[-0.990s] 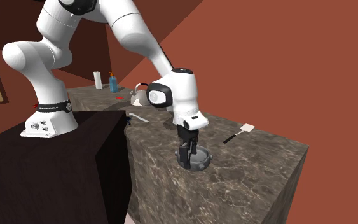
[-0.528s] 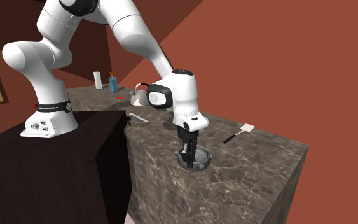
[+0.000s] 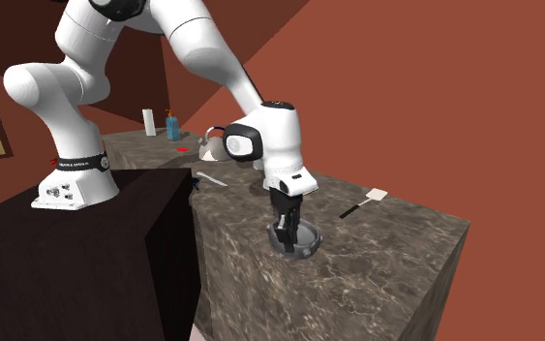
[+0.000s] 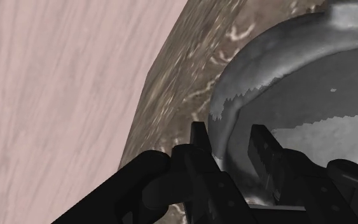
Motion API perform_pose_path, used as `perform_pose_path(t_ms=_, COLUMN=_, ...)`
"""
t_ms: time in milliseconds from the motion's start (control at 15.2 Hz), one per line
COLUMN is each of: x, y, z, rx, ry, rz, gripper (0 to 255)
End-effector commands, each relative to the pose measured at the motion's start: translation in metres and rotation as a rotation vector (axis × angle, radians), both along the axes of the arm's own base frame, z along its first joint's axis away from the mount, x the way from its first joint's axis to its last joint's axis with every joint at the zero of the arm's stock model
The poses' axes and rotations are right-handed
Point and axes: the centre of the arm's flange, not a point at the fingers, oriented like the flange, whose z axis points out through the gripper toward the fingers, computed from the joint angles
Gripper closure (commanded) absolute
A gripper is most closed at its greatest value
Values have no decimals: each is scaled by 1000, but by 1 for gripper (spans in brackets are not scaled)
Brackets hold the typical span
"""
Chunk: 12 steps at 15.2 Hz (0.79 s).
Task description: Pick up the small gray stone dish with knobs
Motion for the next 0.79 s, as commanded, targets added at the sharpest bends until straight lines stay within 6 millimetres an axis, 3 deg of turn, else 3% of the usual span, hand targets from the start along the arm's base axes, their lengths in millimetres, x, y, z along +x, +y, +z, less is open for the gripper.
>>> perform_pose_path(t_ms=0, x=0, y=1, z=11, rx=0, ry=0, rz=0, gripper=255)
perform_pose_path(t_ms=726, x=0, y=1, z=69, rx=0, ry=0, rz=0, gripper=255)
